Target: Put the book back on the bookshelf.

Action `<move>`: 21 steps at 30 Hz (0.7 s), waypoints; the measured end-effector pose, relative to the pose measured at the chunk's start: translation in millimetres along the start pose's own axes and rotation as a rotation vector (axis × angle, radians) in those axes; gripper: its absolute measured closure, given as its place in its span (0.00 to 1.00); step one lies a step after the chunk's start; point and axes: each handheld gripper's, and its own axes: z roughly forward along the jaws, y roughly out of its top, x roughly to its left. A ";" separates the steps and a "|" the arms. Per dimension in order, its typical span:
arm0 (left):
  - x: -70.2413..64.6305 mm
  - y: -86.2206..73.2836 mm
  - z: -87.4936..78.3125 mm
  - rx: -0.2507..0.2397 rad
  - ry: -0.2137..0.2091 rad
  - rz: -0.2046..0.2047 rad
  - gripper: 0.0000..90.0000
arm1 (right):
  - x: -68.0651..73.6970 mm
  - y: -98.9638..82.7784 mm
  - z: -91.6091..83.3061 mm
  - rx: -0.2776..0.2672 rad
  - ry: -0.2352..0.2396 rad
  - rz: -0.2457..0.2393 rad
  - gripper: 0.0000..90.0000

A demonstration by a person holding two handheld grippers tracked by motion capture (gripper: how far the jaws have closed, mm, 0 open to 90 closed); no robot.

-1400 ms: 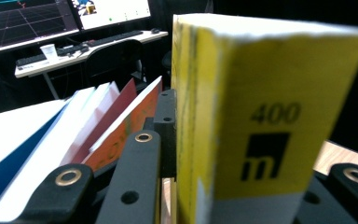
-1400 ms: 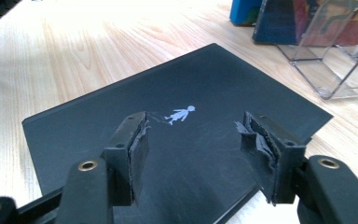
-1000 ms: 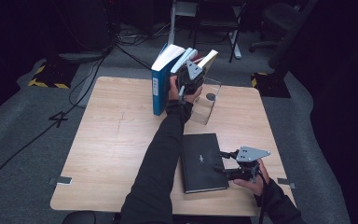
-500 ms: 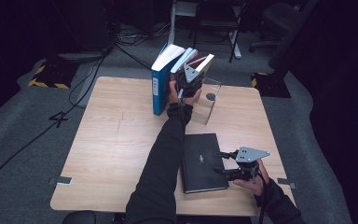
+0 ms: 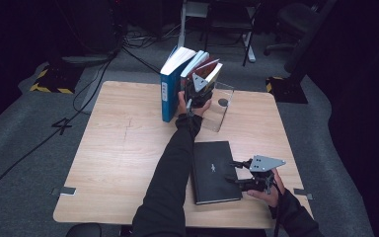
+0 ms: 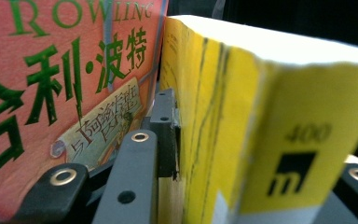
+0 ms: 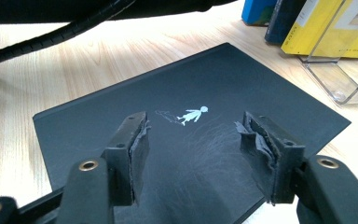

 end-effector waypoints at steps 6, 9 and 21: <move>0.1 -1.6 -5.7 0.019 0.007 0.031 0.79 | 0.1 0.1 -0.1 -0.001 -0.003 0.004 0.47; 2.5 -2.8 -8.9 0.028 -0.001 0.029 0.78 | 0.9 0.4 0.5 0.002 -0.001 0.000 0.47; 8.5 -11.1 -22.7 0.082 -0.015 0.082 0.75 | -2.8 -2.8 -1.8 0.007 -0.018 0.016 0.47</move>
